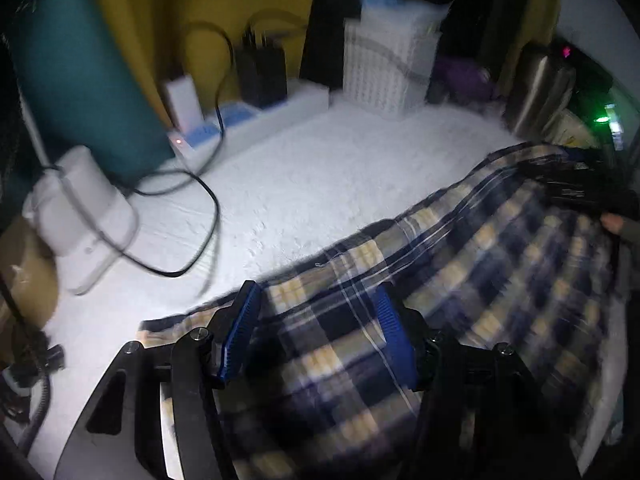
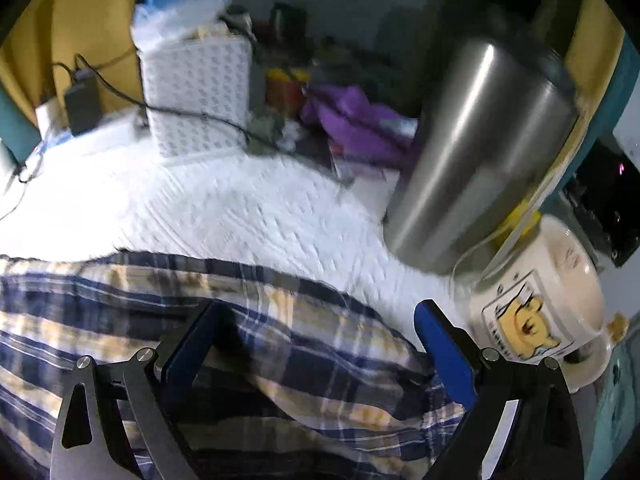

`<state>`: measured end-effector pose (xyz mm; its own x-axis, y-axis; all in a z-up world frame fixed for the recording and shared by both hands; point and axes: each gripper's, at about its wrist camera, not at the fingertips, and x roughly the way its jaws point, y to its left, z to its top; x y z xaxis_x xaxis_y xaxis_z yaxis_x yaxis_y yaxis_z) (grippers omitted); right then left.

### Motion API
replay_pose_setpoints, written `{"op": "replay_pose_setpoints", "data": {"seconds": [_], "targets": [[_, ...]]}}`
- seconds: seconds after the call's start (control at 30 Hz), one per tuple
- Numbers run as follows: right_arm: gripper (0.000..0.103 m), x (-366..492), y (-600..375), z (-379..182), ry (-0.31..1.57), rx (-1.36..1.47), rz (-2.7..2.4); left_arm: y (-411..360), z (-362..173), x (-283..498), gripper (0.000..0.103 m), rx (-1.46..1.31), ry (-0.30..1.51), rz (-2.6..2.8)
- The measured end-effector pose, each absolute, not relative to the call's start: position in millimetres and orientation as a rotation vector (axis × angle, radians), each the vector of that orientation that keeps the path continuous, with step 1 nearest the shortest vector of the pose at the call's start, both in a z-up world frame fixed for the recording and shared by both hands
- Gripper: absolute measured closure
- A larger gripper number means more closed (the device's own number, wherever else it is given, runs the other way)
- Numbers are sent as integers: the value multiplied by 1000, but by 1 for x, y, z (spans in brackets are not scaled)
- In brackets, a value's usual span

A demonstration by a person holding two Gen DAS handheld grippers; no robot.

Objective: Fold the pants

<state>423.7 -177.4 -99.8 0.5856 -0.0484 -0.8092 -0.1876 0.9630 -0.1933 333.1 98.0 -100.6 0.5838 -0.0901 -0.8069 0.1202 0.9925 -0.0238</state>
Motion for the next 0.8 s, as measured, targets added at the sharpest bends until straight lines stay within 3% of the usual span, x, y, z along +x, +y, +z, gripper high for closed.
{"op": "replay_pose_setpoints", "data": {"seconds": [0.27,0.57,0.8], "targets": [[5,411,-196,-86,912,-233,80,121,-98,329,43,5,935,-26],[5,360,-217,-61,854,-230,53,144,-61,252,43,-68,846,18],[5,306,-237,-49,828,-199,32,136,-62,183,43,-127,829,17]]}}
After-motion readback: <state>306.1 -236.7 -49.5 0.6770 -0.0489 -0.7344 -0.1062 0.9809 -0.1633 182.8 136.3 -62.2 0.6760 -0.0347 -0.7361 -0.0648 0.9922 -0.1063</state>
